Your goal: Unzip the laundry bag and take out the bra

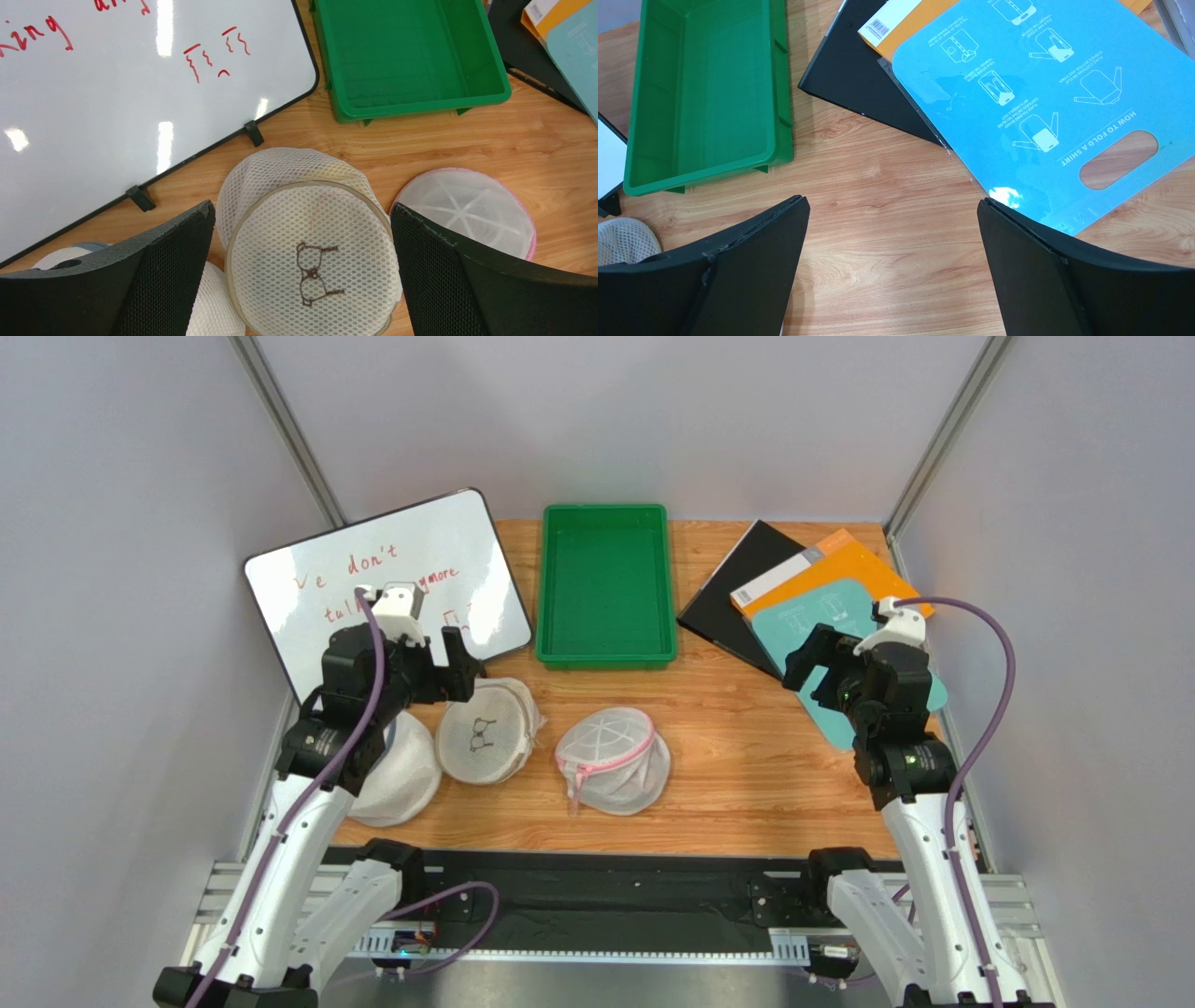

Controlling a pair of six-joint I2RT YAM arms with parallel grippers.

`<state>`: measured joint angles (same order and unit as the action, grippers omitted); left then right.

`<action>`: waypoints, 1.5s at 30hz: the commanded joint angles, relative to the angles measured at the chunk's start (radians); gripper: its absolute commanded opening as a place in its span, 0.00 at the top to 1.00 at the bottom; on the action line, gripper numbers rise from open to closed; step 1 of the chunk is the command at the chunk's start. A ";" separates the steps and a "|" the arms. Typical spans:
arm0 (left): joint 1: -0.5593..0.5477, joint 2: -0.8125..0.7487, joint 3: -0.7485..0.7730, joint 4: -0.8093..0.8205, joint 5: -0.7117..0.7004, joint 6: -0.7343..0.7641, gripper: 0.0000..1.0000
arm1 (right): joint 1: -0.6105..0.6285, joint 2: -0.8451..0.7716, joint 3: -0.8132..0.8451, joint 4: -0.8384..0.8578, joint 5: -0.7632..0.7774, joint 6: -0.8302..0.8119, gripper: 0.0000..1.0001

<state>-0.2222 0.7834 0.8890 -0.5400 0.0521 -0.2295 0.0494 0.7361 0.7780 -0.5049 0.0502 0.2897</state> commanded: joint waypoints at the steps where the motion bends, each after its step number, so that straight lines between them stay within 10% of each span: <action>1: -0.003 -0.019 -0.002 0.026 -0.017 0.007 0.00 | -0.002 -0.007 0.003 0.016 -0.012 -0.006 0.02; 11: -0.054 0.007 0.008 0.000 -0.049 0.058 0.07 | 0.047 0.065 0.000 0.026 -0.125 0.023 0.06; 15: -0.138 0.028 0.025 -0.018 -0.092 0.053 0.07 | 0.283 0.115 -0.025 0.051 -0.093 0.081 0.07; 30: -0.706 0.112 -0.028 0.129 -0.152 -0.212 0.08 | 0.578 0.146 -0.220 0.278 -0.210 0.465 0.11; 45: -0.729 0.034 -0.280 0.316 -0.043 -0.323 0.05 | 0.609 0.390 -0.293 0.566 -0.263 0.600 0.11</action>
<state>-0.9474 0.8860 0.6312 -0.2821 -0.0078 -0.5285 0.6426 1.0908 0.4553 -0.0734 -0.1947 0.8509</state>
